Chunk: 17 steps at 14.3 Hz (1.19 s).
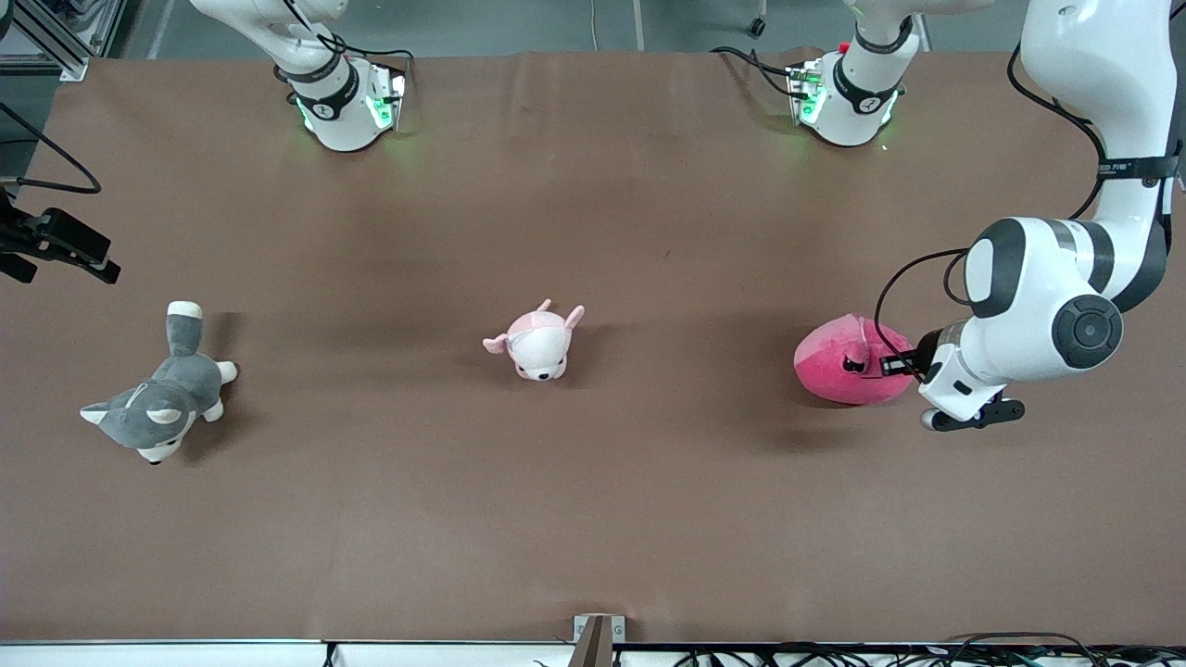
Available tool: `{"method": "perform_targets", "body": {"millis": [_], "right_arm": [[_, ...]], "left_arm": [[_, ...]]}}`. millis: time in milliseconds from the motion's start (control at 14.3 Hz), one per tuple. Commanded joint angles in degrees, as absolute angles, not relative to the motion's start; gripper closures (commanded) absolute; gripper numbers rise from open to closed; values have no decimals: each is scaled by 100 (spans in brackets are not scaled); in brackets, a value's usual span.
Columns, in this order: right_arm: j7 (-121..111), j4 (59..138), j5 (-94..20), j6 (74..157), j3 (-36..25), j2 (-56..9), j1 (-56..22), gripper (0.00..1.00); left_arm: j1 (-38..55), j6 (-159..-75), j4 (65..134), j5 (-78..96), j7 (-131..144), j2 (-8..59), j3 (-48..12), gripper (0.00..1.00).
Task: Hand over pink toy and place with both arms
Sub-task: 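Close the left gripper on the pink toy's tentacle and lift it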
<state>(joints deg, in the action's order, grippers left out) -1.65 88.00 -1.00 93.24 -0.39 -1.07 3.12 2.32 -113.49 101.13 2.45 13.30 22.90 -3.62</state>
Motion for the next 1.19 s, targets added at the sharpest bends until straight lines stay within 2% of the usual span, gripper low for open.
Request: {"method": "perform_targets", "body": {"millis": [0, 349, 628, 837, 977, 1116], "right_arm": [[-132, 8807, -53, 9220, -44, -79, 281, 0], [-517, 8789, -53, 9211, -62, -220, 334, 0], [-501, 8789, -53, 9176, -62, -211, 308, 0], [-519, 8789, -227, 9045, -26, -211, 273, 0], [-475, 8789, -946, 8930, -44, -211, 307, 1], [-483, 8789, -1264, 8799, -44, -228, 290, 18]], "left_arm": [[237, -11303, 10265, 316, 1485, 2171, -360, 100], [299, -10637, 9968, 325, 1722, 1794, -395, 100], [316, -9793, 8968, 1036, 2406, 1731, -895, 100], [325, -9501, 8290, 1265, 3642, 1731, -1693, 100], [334, -9527, 8131, 1344, 4487, 1775, -2317, 100], [517, -9754, 7841, 1353, 5104, 1933, -2889, 100]]}}
